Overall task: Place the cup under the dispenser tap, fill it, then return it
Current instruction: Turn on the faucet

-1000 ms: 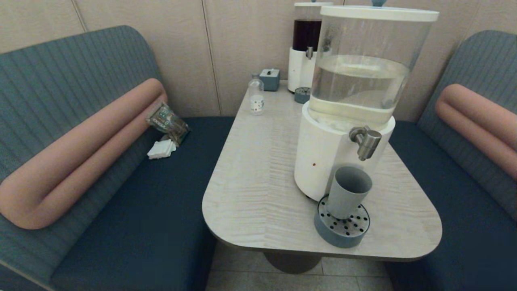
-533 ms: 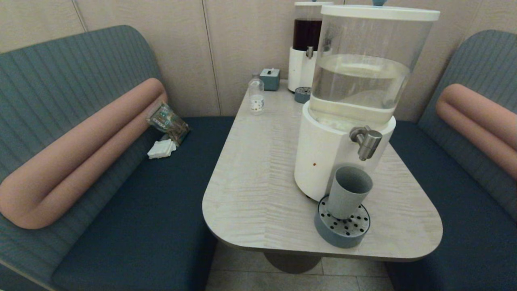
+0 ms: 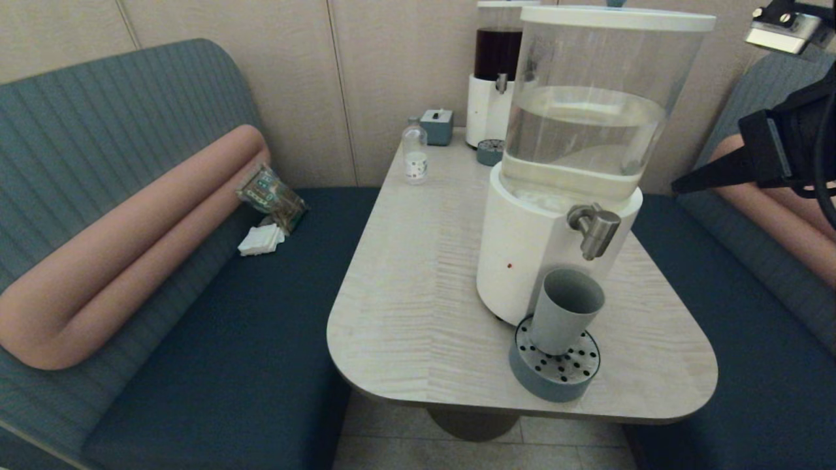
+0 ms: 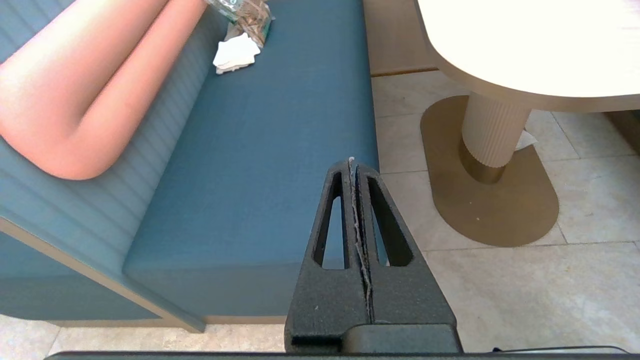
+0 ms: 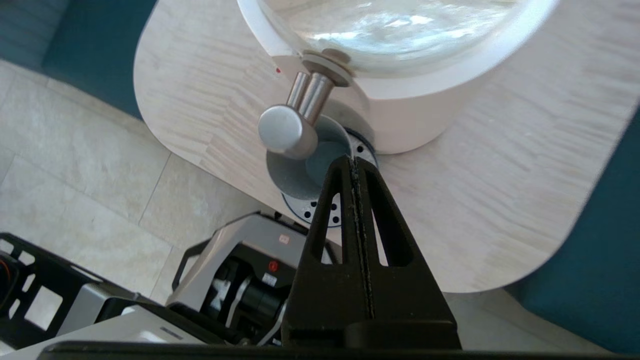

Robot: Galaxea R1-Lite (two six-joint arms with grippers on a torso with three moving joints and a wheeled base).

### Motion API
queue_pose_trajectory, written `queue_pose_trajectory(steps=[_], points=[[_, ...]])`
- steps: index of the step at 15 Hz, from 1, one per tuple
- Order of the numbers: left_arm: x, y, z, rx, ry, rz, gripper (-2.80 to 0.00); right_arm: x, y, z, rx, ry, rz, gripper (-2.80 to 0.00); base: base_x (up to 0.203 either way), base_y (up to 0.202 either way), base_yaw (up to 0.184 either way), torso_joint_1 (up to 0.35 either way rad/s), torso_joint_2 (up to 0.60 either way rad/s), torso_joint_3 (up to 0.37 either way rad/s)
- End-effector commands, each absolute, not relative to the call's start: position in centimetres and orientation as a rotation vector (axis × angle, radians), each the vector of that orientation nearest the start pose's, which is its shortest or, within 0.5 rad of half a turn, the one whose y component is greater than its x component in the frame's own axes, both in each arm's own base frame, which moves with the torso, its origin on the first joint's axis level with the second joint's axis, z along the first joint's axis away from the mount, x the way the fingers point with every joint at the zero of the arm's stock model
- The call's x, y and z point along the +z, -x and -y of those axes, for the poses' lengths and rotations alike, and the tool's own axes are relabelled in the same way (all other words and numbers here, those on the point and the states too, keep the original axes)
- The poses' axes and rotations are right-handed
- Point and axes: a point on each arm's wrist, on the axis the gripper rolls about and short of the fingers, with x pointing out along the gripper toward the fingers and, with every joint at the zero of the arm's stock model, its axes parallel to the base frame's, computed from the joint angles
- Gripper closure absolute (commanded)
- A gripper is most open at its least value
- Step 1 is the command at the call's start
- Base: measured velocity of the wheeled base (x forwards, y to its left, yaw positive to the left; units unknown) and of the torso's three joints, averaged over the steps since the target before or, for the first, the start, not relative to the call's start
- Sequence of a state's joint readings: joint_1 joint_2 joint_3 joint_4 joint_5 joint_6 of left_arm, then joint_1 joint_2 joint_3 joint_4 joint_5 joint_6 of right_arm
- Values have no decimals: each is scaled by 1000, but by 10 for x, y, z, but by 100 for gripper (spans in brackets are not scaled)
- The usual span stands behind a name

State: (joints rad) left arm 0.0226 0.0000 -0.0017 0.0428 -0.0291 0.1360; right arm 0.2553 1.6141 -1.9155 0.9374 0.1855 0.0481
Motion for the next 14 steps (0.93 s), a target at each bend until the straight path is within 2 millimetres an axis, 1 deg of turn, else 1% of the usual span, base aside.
queue_pose_trajectory(steps=[1, 4, 10, 14], points=[[72, 23, 1, -9, -135, -44, 0, 350, -247, -71, 414, -21, -704, 0, 0, 0, 0, 0, 0, 0], [72, 23, 1, -9, -135, -44, 0, 342, -253, -72, 403, -3, -704, 0, 0, 0, 0, 0, 0, 0], [72, 23, 1, -9, -135, -44, 0, 338, -259, -76, 435, 25, -678, 0, 0, 0, 0, 0, 0, 0], [72, 23, 1, -9, -135, -44, 0, 333, -260, -90, 479, 45, -673, 0, 0, 0, 0, 0, 0, 0]])
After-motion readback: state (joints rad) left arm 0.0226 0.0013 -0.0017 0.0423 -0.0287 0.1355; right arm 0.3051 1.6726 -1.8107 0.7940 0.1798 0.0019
